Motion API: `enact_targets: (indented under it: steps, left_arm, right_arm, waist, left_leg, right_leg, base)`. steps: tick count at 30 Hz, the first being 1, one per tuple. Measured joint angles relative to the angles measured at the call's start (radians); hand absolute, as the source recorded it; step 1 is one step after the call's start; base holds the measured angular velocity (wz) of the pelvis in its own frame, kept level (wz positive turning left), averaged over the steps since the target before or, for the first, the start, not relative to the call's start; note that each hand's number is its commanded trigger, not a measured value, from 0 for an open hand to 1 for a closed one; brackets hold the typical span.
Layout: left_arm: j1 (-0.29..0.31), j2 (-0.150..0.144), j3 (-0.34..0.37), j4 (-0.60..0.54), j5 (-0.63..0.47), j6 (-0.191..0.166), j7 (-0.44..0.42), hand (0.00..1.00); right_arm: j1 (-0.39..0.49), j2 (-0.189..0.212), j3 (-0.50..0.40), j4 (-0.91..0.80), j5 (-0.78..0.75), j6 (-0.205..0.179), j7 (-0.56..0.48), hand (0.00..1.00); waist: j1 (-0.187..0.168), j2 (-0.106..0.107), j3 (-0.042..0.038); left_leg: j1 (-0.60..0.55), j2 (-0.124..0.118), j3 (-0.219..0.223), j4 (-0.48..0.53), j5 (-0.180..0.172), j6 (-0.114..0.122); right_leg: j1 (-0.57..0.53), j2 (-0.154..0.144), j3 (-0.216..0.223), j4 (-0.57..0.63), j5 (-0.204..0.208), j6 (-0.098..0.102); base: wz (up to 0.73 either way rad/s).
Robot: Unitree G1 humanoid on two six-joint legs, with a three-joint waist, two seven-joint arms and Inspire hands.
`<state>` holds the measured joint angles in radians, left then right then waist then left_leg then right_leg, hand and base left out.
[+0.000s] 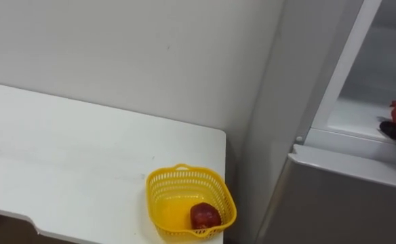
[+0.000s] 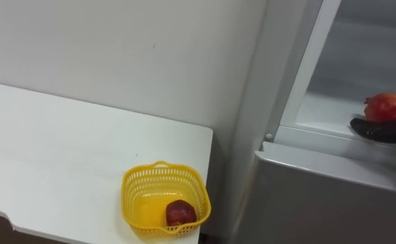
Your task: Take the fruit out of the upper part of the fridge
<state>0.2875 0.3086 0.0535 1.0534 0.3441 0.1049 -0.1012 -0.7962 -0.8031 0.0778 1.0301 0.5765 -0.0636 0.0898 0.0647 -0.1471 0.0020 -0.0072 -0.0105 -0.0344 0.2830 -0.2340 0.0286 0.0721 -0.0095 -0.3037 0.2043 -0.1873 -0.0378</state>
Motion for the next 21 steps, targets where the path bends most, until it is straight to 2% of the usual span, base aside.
enact_targets:
  steps: [4, 6, 9, 10, 11, 12, 21]
  left_arm:
    - [-0.009, 0.002, 0.000, 0.001, 0.000, 0.000, -0.016, 0.00]
    - [-0.011, 0.002, 0.000, 0.001, 0.000, -0.001, -0.019, 0.00]
    - [-0.024, 0.002, -0.001, 0.001, -0.002, -0.002, -0.020, 0.00]
    - [-0.032, 0.004, -0.002, 0.001, -0.003, -0.003, -0.021, 0.00]
    - [-0.035, 0.006, -0.004, 0.001, -0.004, -0.003, -0.023, 0.00]
    - [-0.044, 0.012, -0.018, 0.001, -0.008, -0.003, -0.026, 0.00]
    - [-0.057, 0.024, -0.028, 0.000, -0.028, -0.010, -0.037, 0.00]
  right_arm:
    - [-0.010, 0.000, 0.010, -0.005, -0.004, 0.000, 0.001, 0.00]
    - [-0.010, 0.000, 0.011, -0.009, -0.006, 0.000, 0.002, 0.00]
    - [-0.010, 0.000, 0.013, -0.017, -0.012, 0.000, 0.012, 0.16]
    - [-0.010, 0.000, 0.014, -0.020, -0.014, 0.000, 0.016, 0.66]
    - [-0.010, 0.000, 0.014, -0.021, -0.014, -0.001, 0.017, 0.92]
    - [-0.011, 0.000, 0.014, -0.023, -0.014, -0.003, 0.019, 1.00]
    - [-0.012, 0.000, 0.016, -0.023, -0.015, -0.002, 0.023, 1.00]
  waist:
    - [0.002, -0.001, 0.0086]
    - [0.003, -0.003, 0.0104]
    - [0.002, -0.008, 0.0116]
    - [0.001, -0.009, 0.0104]
    - [0.000, -0.010, 0.0098]
    - [-0.001, -0.012, 0.0105]
    - [0.002, -0.013, 0.0099]
  left_leg:
    - [-0.001, 0.001, 0.000, 0.000, 0.002, -0.003]
    - [-0.003, 0.002, 0.001, 0.000, 0.003, -0.005]
    - [-0.006, -0.002, 0.004, 0.002, 0.004, -0.006]
    - [-0.011, -0.001, 0.004, 0.003, 0.005, -0.007]
    - [-0.016, -0.001, 0.004, 0.005, 0.005, -0.008]
    - [-0.020, 0.000, 0.004, 0.007, 0.006, -0.009]
    - [-0.019, 0.001, 0.004, 0.007, 0.006, -0.011]
  right_leg:
    - [-0.004, -0.003, 0.002, 0.001, 0.001, -0.002]
    - [-0.006, -0.004, 0.002, 0.001, 0.000, -0.004]
    - [-0.009, -0.003, 0.002, -0.001, -0.003, -0.009]
    - [-0.015, -0.002, 0.002, 0.000, -0.004, -0.010]
    - [-0.019, -0.002, 0.001, 0.000, -0.003, -0.010]
    - [-0.022, 0.000, 0.001, 0.000, -0.001, -0.013]
    - [-0.021, 0.001, 0.001, -0.001, -0.002, -0.014]
  base:
    - [-0.01]
    - [0.00]
    - [0.00]
    - [0.00]
    - [0.00]
    - [0.00]
    - [0.00]
